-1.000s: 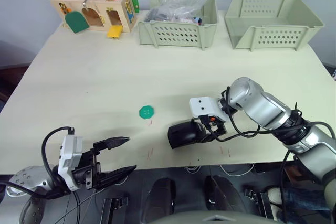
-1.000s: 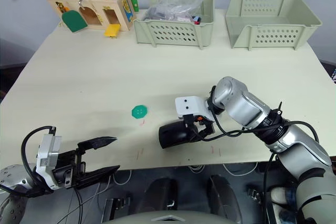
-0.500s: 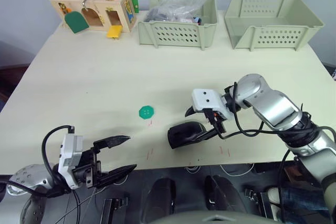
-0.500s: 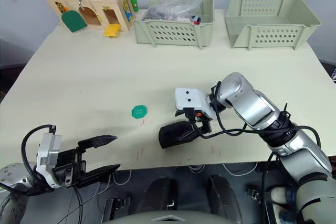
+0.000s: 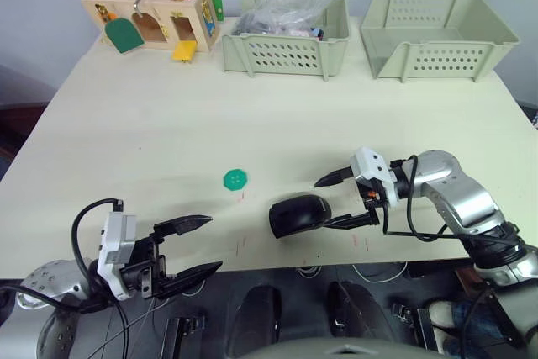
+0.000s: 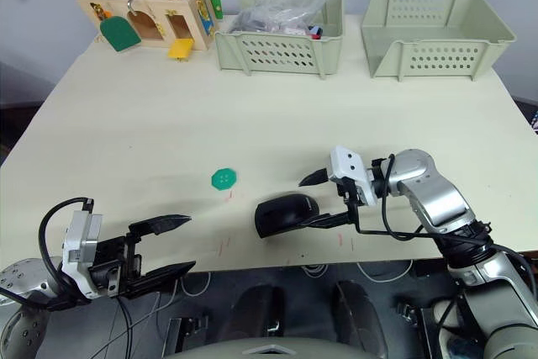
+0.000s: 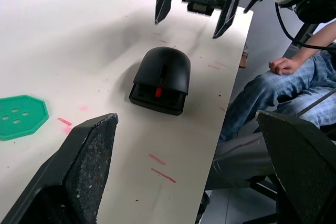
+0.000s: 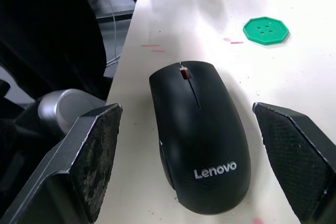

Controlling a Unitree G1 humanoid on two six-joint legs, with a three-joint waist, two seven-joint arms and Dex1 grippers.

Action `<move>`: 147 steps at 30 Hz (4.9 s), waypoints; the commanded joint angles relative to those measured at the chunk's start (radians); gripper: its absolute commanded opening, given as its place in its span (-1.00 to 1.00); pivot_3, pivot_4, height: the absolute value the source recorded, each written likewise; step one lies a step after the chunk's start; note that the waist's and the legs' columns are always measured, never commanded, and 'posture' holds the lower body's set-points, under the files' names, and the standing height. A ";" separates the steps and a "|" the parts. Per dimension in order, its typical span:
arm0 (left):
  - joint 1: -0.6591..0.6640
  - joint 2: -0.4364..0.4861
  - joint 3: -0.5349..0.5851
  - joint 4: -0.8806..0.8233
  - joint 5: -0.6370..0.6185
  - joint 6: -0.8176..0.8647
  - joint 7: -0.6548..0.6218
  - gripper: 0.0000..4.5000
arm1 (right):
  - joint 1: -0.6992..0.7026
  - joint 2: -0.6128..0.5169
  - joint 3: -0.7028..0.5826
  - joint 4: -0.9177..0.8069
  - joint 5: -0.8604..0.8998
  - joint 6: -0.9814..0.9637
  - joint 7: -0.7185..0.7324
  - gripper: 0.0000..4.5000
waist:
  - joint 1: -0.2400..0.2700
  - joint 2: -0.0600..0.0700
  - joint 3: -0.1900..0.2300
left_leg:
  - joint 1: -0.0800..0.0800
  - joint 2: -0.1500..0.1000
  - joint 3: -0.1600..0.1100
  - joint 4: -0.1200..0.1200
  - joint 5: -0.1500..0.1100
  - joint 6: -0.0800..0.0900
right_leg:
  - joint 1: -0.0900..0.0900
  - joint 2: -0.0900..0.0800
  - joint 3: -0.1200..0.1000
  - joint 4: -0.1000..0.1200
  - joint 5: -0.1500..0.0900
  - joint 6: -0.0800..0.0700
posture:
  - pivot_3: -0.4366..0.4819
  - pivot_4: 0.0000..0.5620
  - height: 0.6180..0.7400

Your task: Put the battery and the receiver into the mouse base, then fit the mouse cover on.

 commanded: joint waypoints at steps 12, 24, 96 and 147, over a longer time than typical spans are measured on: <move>-0.016 0.011 0.004 -0.004 0.004 -0.016 -0.019 1.00 | -0.050 0.051 0.028 0.140 -0.065 -0.149 0.041 0.86 | 0.000 0.000 0.000 | 0.000 0.000 0.000 0.000 0.000 0.000 | 0.000 0.000 0.000 0.000 0.000 0.000 | -0.05 -0.47 1.00; -0.006 0.008 0.008 -0.015 0.005 -0.021 -0.005 1.00 | -0.062 0.073 0.037 0.177 -0.092 -0.180 0.052 0.86 | 0.000 0.000 0.000 | 0.000 0.000 0.000 0.000 0.000 0.000 | 0.000 0.000 0.000 0.000 0.000 0.000 | -0.05 -0.47 1.00; 0.015 0.009 0.006 -0.041 0.000 -0.016 0.019 1.00 | -0.262 -0.010 0.199 -0.227 -0.133 0.406 0.000 0.06 | 0.000 0.001 0.000 | 0.000 0.000 -0.001 0.000 0.000 0.000 | 0.000 0.000 0.000 0.001 0.000 0.000 | -0.05 -0.47 1.00; 0.033 -0.002 -0.011 -0.079 0.006 -0.013 0.050 1.00 | -0.355 -0.047 0.399 -0.246 -0.293 0.455 -0.051 0.06 | -0.001 0.001 0.000 | 0.000 0.000 -0.001 0.000 0.000 0.000 | 0.000 0.000 0.000 0.001 0.000 0.000 | -0.05 -0.47 1.00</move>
